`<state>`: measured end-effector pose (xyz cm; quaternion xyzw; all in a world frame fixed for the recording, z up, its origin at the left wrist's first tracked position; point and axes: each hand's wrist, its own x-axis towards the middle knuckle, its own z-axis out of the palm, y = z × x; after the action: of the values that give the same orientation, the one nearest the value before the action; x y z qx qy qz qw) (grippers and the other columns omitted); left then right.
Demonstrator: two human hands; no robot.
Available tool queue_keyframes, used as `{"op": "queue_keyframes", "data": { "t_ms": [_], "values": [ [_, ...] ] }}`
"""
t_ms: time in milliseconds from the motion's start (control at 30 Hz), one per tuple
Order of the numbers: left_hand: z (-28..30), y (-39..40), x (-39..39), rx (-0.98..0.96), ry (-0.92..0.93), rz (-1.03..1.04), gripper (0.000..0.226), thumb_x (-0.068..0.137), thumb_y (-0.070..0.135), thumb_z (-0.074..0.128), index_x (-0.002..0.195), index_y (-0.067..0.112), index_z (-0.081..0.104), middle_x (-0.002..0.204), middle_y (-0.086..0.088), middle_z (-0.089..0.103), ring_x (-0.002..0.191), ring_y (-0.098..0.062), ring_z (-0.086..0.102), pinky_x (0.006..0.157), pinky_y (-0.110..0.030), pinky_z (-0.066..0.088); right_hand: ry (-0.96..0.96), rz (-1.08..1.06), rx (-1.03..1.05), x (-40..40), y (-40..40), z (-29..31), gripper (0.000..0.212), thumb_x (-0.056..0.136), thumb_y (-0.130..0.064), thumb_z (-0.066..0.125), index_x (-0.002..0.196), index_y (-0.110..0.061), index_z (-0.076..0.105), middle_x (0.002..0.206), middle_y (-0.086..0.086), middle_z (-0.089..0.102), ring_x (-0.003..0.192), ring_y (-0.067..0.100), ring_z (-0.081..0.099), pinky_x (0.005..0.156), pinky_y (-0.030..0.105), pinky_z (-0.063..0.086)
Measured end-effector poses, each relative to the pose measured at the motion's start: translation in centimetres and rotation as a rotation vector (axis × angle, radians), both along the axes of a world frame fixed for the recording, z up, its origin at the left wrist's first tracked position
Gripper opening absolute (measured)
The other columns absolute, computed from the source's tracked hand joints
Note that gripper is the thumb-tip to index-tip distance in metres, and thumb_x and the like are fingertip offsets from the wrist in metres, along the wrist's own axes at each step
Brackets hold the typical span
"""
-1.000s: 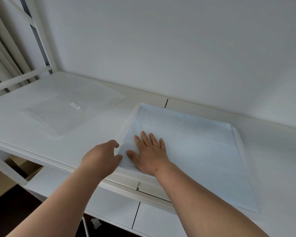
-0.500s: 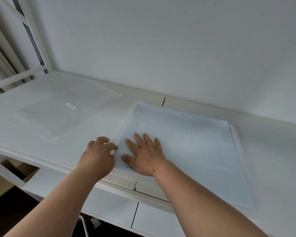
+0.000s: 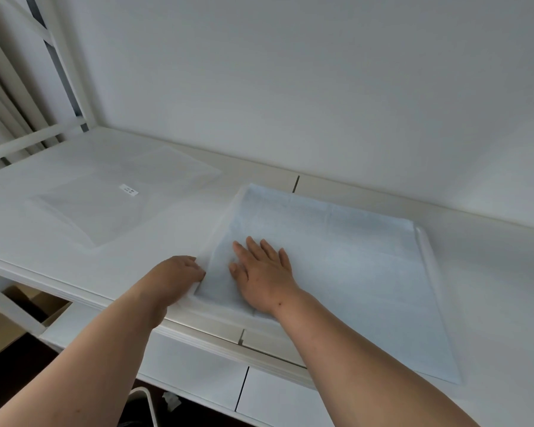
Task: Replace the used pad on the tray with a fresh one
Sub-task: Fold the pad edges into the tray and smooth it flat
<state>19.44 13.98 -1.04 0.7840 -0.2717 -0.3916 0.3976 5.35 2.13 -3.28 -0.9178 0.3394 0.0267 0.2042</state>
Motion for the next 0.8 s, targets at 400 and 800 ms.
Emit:
{"op": "queue_keyframes", "data": {
  "t_ms": [400,800],
  "values": [
    [0.6,-0.3,0.6,0.129,-0.128,-0.151,0.027,0.06,0.035,0.06,0.076,0.021,0.077,0.128,0.007,0.048,0.113,-0.022,0.053,0.098,-0.037,0.043,-0.038,-0.037,-0.009,-0.1,-0.2,-0.1,0.058,0.101,-0.053,0.016,0.155,-0.033,0.009,0.164,-0.005,0.002,0.151,0.019,-0.004,0.121,0.045,-0.006],
    [0.7,-0.5,0.2,0.16,-0.159,-0.124,0.041,0.046,0.026,0.057,0.081,0.009,0.07,0.095,-0.002,0.065,0.09,-0.026,0.06,0.078,-0.038,0.048,-0.017,-0.012,-0.119,-0.2,0.2,-0.9,0.059,0.099,-0.055,0.011,0.154,-0.034,0.011,0.164,-0.006,0.002,0.151,0.02,-0.002,0.12,0.048,-0.004]
  ]
}}
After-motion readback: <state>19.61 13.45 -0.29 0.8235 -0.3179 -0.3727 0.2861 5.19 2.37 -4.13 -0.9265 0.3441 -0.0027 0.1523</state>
